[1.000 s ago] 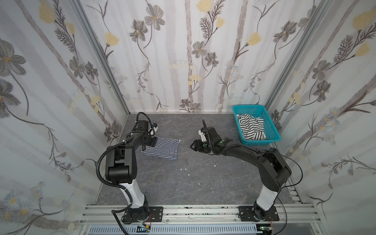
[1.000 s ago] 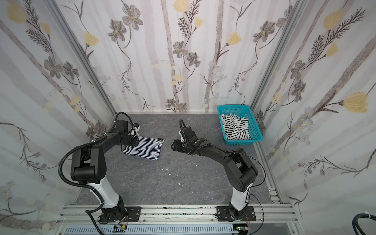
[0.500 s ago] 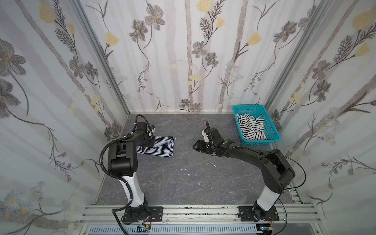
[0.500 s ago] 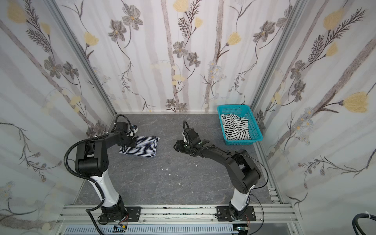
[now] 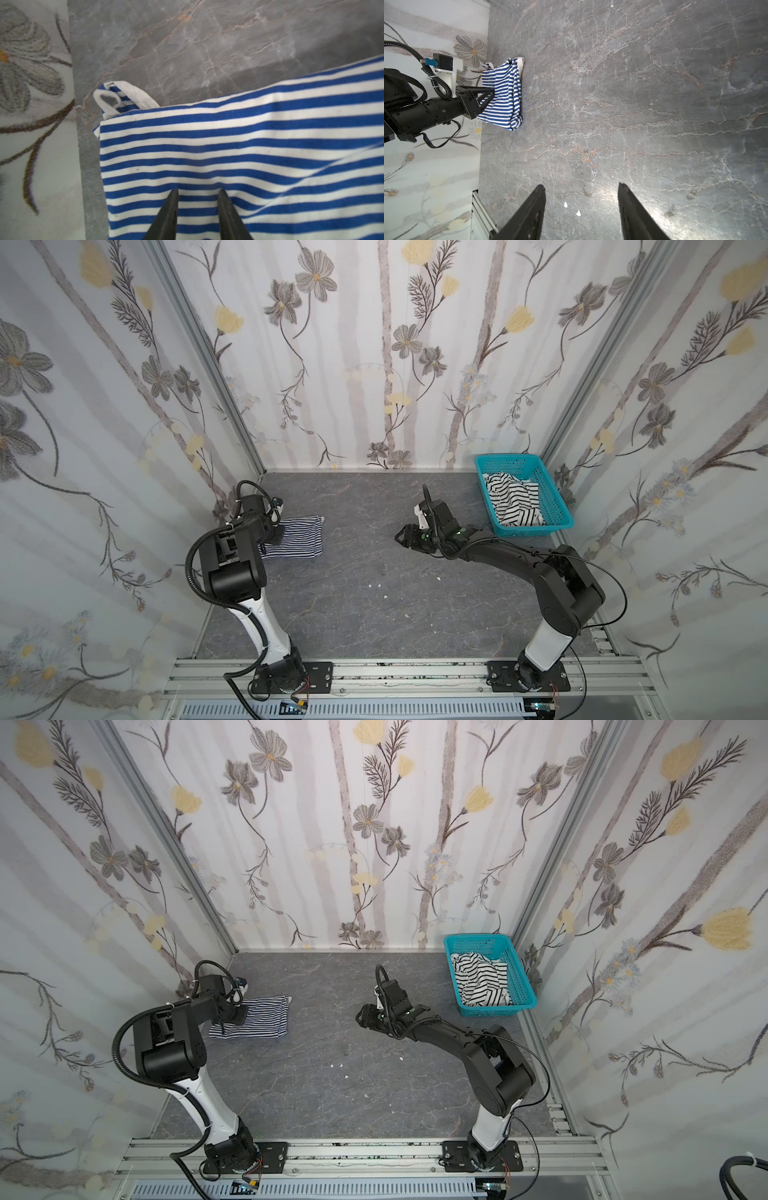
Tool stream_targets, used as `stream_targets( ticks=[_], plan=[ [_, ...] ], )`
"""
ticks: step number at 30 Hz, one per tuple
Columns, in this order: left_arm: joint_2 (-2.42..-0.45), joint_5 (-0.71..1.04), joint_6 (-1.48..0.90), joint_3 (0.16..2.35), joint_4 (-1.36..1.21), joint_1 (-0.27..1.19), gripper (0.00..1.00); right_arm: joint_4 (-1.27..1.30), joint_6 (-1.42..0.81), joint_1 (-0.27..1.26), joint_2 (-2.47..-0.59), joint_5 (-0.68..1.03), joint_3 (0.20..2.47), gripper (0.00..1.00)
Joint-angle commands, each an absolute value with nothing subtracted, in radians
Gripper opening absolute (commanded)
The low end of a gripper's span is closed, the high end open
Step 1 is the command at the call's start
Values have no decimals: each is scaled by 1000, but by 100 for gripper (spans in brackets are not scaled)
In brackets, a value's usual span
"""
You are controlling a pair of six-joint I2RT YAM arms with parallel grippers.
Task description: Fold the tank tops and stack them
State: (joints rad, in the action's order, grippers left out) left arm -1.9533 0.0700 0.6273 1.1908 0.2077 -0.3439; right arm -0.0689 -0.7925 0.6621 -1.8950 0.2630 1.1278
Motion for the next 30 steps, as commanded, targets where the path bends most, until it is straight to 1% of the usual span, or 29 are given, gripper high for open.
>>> stream_targets(
  ticks=[1,12,19,20,26,30],
  plan=[
    [-1973,19,718,1178,348,-367,33,-12,-805,660,-1878,268,1120,58],
    [-1963,46,800,1172,353,-399,32,-28,-793,616,-1828,262,1117,58],
    [-1909,109,740,1196,364,-388,35,-63,-765,561,-1775,252,1123,59],
    [-1892,123,727,1197,371,-383,35,-74,-756,545,-1765,252,1127,60],
    [-1766,168,659,1183,388,-307,38,-181,-676,428,-1732,223,1197,73],
    [-1703,188,580,1199,390,-253,39,-281,-609,327,-1741,172,1284,77]
  ],
)
